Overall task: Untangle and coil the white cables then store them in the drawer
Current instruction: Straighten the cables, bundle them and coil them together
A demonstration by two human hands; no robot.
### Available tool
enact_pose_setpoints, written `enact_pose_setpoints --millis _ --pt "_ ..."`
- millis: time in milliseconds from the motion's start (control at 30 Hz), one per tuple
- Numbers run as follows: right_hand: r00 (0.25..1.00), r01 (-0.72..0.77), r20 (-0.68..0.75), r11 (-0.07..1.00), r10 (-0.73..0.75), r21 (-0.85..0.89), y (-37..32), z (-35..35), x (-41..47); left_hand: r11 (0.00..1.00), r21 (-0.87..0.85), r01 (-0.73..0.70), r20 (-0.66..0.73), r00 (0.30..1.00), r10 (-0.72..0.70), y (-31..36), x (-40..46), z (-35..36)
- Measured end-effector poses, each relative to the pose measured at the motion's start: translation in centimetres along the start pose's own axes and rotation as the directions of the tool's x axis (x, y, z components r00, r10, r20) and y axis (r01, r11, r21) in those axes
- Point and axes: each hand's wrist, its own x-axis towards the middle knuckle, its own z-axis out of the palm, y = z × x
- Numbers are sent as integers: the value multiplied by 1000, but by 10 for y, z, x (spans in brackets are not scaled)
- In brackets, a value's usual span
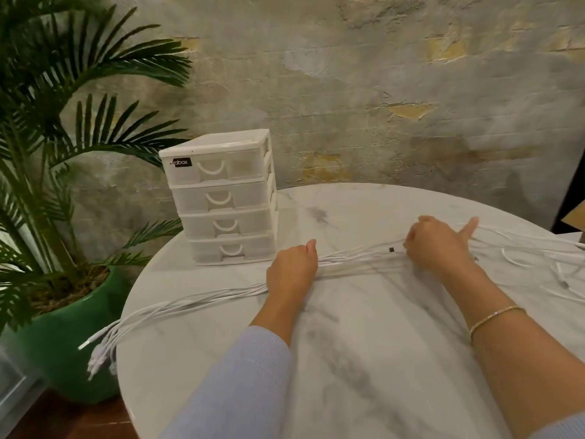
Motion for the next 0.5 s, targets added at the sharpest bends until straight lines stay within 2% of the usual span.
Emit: enact_pose_setpoints --millis 133,233,300,333,400,467,500 --pt "947 -309 82 951 309 -18 12 -4 1 1000 -6 3 -7 1000 -3 1 0 0" --pt "913 -403 46 914 405 -50 26 -11 4 1000 -22 18 -27 999 -18 0 -1 -1" --pt "914 -404 -43 915 404 5 35 -14 3 999 -22 25 -38 999 -26 -1 -2 -3" --pt "935 -341 -91 939 344 45 37 -14 3 999 -21 28 -37 999 -28 -2 -1 -3" --pt "978 -61 -188 988 87 141 37 -12 4 999 -24 43 -33 999 -44 -4 -1 -2" --pt "927 235 -349 941 -141 242 33 -11 4 997 -41 63 -40 997 -65 -5 1 -3" --pt "879 317 -443 911 -178 263 32 -11 4 996 -51 70 -44 996 -72 -6 1 -3"
